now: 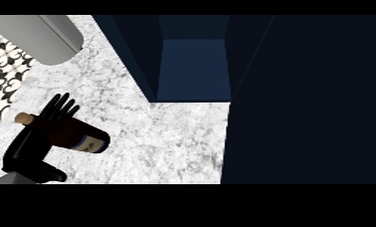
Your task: Pick up the wine, place it into the cabinet and close the cabinet
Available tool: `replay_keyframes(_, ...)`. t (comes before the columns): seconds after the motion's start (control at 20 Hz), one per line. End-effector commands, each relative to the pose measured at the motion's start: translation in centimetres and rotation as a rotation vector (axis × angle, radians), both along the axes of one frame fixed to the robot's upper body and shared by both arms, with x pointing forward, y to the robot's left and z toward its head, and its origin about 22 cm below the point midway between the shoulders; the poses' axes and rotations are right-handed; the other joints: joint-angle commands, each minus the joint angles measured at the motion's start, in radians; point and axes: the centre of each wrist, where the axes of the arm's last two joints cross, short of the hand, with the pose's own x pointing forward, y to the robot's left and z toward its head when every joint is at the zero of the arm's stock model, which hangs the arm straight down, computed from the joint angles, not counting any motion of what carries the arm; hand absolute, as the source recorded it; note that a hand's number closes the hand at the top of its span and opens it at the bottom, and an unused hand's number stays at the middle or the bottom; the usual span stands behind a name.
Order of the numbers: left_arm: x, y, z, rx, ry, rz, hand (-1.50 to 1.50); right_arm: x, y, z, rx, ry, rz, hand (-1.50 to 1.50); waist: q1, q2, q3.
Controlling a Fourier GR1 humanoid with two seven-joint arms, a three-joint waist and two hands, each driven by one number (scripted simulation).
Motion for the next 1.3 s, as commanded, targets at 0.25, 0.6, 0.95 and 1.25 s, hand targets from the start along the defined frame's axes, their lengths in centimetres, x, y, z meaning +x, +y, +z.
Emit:
replay_keyframes(0.25, 1.2, -0.4, -1.3, -0.026, -0.003, -0.032, -1.50, -2.2, -0.3, 1.2, 0.047, -0.056, 0.053, -1.50, 0.002, 0.000, 0.000)
replay_keyframes(0.6, 1.1, -3.5, -3.9, -0.069, 0.014, -0.047, -1.50, -2.7, -0.4, 1.1, 0.042, -0.051, 0.060, -1.50, -0.004, 0.000, 0.000)
replay_keyframes(0.95, -0.4, -1.9, -3.8, -0.155, 0.020, -0.095, 1.50, -1.9, -0.6, 1.0, 0.055, -0.038, 0.026, -1.50, 0.007, -0.002, 0.001)
replay_keyframes(1.25, 1.6, -2.8, -2.2, -0.095, -0.054, -0.197, 1.50, -2.3, -0.3, -0.1, 0.049, -0.026, 0.018, -1.50, 0.001, -0.002, 0.001)
